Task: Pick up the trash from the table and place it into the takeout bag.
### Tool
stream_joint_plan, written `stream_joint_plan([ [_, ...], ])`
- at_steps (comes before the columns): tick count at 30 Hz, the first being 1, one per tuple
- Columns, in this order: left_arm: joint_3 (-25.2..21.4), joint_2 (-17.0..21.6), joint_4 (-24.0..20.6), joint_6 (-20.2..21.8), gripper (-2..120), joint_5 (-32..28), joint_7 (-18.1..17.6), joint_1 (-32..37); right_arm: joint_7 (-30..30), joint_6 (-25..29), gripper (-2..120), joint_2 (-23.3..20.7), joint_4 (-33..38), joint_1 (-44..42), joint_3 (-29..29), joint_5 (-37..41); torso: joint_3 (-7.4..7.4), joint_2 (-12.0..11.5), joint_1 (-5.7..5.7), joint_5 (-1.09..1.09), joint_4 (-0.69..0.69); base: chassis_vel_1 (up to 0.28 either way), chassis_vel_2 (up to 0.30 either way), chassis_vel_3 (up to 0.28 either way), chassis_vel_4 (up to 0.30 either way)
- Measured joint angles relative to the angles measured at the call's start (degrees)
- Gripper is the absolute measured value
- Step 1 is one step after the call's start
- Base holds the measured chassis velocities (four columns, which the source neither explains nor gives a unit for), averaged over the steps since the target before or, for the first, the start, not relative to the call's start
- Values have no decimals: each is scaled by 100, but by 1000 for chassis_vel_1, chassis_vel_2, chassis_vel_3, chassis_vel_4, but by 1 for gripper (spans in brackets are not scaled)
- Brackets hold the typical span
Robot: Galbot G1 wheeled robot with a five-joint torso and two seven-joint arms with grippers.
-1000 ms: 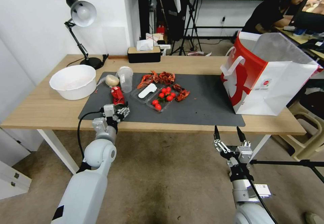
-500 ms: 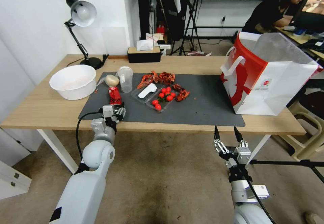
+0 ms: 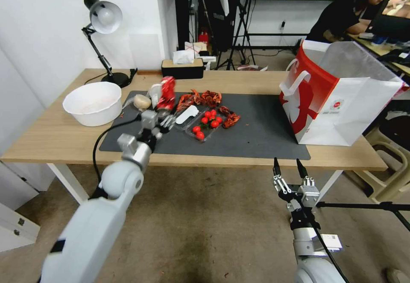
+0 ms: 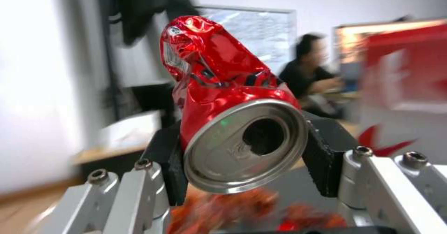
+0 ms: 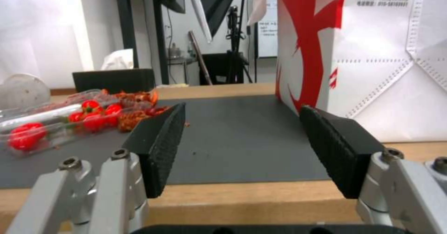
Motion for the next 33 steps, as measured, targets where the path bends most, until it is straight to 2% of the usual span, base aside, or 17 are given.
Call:
stream_joint_plan([
  [2,377,251,2,-30,49,-348,110,-553,0,0,65,8,0,12,32,0,-1,1,0,10,-2,0,0,0,0],
  [3,377,251,2,-30,49,-348,110,-553,0,0,65,8,0,12,32,0,-1,1,0,10,-2,0,0,0,0],
  [4,765,374,40,-11,49,-596,127,-927,0,-2,66,18,0,27,58,0,0,0,0,1,-1,0,0,0,0],
  [6,1655,509,234,-2,49,-979,126,-1817,-1,-23,68,43,3,48,91,-3,0,0,0,8,-2,0,0,0,0],
  [7,2048,506,373,15,49,-1143,116,-2238,-1,-32,71,55,12,49,97,-10,1,0,0,0,-2,0,0,0,0],
  [8,2048,506,373,15,49,-1143,116,-2238,-1,-32,71,55,12,49,97,-10,1,0,0,0,-2,0,0,0,0],
  [9,2471,413,596,18,49,-1290,98,-2856,-5,-46,75,80,22,50,107,-23,0,0,0,10,-3,0,0,0,0],
  [10,2773,241,843,27,49,-1384,93,-3279,-5,-50,79,116,27,48,118,-42,0,0,0,4,-2,0,0,0,0],
  [11,2773,241,843,27,49,-1384,93,-3279,-5,-50,79,116,27,48,118,-42,0,0,0,4,-2,0,0,0,0],
  [15,3319,-186,1305,37,49,-1603,82,-3956,-2,-55,97,167,35,25,137,-76,0,0,0,3,-1,0,0,0,0],
  [16,3319,-186,1305,37,49,-1603,82,-3956,-2,-55,97,167,35,25,137,-76,0,0,0,3,-1,0,0,0,0],
  [19,3649,-506,1534,37,49,-1711,80,-4310,5,-56,100,184,33,25,161,-93,0,0,-1,4,0,0,0,0,0],
  [20,3649,-506,1534,37,49,-1711,80,-4310,5,-56,100,184,33,25,161,-93,0,0,-1,4,0,0,0,0,0],
  [27,4185,-1127,2030,21,49,-1992,81,-5035,10,-67,100,195,18,30,166,-152,0,0,0,5,-1,0,0,0,0],
  [33,4431,-1516,2362,5,49,-2101,87,-5354,18,-68,100,207,10,25,146,-167,0,0,0,5,0,0,0,0,0],
])
